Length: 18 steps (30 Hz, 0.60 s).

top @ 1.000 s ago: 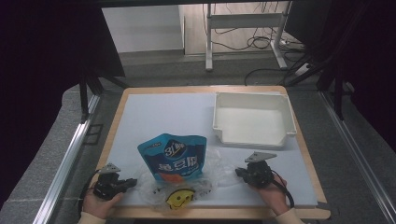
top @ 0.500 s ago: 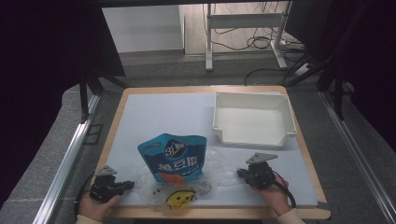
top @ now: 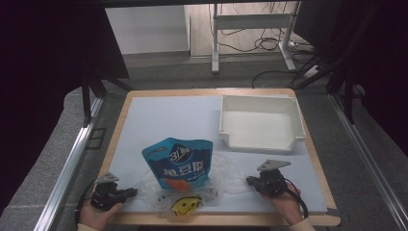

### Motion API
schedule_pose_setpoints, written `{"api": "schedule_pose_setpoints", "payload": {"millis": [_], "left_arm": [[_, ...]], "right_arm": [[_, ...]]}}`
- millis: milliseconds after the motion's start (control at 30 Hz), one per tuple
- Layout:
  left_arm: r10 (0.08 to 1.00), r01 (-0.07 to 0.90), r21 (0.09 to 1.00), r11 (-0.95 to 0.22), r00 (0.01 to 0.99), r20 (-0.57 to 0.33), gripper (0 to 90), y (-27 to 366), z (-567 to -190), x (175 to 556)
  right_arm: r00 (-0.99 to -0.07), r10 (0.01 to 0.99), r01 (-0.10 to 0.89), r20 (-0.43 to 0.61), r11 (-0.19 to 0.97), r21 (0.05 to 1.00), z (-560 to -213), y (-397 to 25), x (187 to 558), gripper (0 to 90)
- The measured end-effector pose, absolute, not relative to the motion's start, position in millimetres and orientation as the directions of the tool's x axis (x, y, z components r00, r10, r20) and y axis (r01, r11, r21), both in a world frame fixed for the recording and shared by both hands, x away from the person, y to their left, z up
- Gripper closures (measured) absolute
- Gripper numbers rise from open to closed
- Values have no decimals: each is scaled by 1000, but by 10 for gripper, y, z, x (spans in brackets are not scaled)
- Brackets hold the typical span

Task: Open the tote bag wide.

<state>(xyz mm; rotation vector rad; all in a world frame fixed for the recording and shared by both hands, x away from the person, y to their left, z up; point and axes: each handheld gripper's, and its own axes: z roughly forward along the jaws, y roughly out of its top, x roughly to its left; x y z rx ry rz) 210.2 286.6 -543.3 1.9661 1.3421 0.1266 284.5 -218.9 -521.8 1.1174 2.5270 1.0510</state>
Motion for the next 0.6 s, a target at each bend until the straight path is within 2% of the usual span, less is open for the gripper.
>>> {"api": "schedule_pose_setpoints", "payload": {"millis": [33, 100, 200, 233, 267, 300, 367, 467, 600], "left_arm": [[837, 759, 628, -175, 450, -311, 879, 2870, -5423, 2103], [838, 745, 649, -157, 448, -312, 827, 2876, -5390, 2103], [855, 704, 702, -108, 426, -295, 616, 2888, -5310, 2064], [855, 704, 702, -108, 426, -295, 543, 2888, -5310, 2064], [859, 690, 718, -89, 419, -296, 479, 2914, -5275, 2043], [859, 690, 718, -89, 419, -296, 431, 2914, -5275, 2043], [854, 675, 736, -50, 411, -319, 352, 2975, -5220, 2017], [856, 649, 761, -16, 403, -325, 296, 3036, -5141, 1980], [856, 616, 788, 5, 405, -322, 297, 3066, -5027, 1944]], "right_arm": [[-700, 706, 575, 109, 466, 672, -5218, -2189, 2845, 858], [-708, 697, 566, 109, 469, 678, -5217, -2172, 2840, 776], [-721, 686, 540, 101, 464, 703, -5159, -2140, 2815, 641], [-721, 686, 540, 101, 464, 703, -5159, -2140, 2815, 641], [-721, 686, 527, 101, 448, 722, -5111, -2136, 2798, 599], [-721, 686, 527, 101, 448, 722, -5111, -2136, 2798, 599], [-724, 681, 513, 110, 425, 746, -5053, -2155, 2784, 538], [-721, 681, 509, 128, 396, 764, -5009, -2194, 2783, 496], [-719, 681, 501, 139, 368, 783, -4946, -2230, 2790, 461]]}}
